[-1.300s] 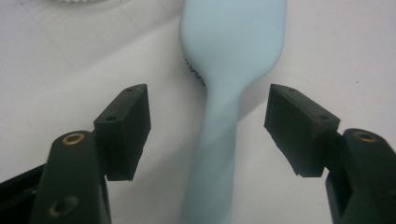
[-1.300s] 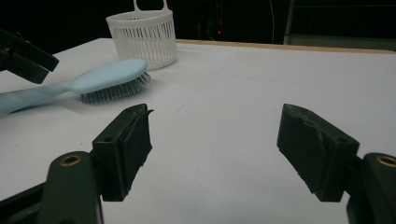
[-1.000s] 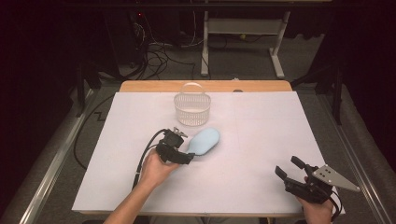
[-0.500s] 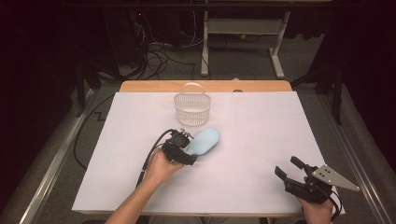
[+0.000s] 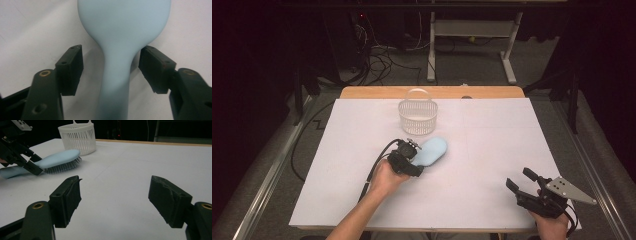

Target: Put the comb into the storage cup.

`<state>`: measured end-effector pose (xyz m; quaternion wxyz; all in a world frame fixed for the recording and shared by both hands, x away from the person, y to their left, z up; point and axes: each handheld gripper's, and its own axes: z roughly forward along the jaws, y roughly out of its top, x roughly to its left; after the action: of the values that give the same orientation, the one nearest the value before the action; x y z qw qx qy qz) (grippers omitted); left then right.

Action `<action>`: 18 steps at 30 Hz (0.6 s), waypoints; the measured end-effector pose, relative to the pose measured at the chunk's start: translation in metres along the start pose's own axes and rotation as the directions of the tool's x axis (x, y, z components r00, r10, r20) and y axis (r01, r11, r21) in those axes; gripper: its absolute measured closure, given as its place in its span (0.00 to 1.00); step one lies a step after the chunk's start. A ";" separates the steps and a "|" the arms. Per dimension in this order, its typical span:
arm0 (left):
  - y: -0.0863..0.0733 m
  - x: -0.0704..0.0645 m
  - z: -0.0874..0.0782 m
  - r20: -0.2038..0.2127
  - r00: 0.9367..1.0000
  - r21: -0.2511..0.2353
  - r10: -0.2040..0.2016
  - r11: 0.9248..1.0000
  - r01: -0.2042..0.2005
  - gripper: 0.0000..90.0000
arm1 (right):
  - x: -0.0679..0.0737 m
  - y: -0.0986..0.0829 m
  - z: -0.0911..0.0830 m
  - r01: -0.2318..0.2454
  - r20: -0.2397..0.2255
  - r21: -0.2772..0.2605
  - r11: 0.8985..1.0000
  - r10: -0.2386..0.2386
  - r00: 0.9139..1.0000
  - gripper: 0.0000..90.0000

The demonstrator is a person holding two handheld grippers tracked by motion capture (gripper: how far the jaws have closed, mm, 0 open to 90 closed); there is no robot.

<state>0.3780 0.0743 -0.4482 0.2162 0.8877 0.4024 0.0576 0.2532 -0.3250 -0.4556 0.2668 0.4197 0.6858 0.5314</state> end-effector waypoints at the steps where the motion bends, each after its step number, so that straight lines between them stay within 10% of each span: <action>1: 0.000 0.000 0.000 0.001 1.000 0.000 -0.002 1.000 0.002 0.42 | 0.000 0.000 0.000 0.000 0.000 0.000 1.000 0.000 1.000 0.29; 18: 0.001 -0.004 0.001 0.004 0.999 0.010 0.041 0.999 -0.041 0.63 | 0.000 0.000 0.000 0.000 -0.001 0.004 1.000 0.000 1.000 0.30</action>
<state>0.3767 0.0700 -0.4485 0.2112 0.8969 0.3842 0.0582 0.2534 -0.3247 -0.4560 0.2658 0.4200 0.6870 0.5301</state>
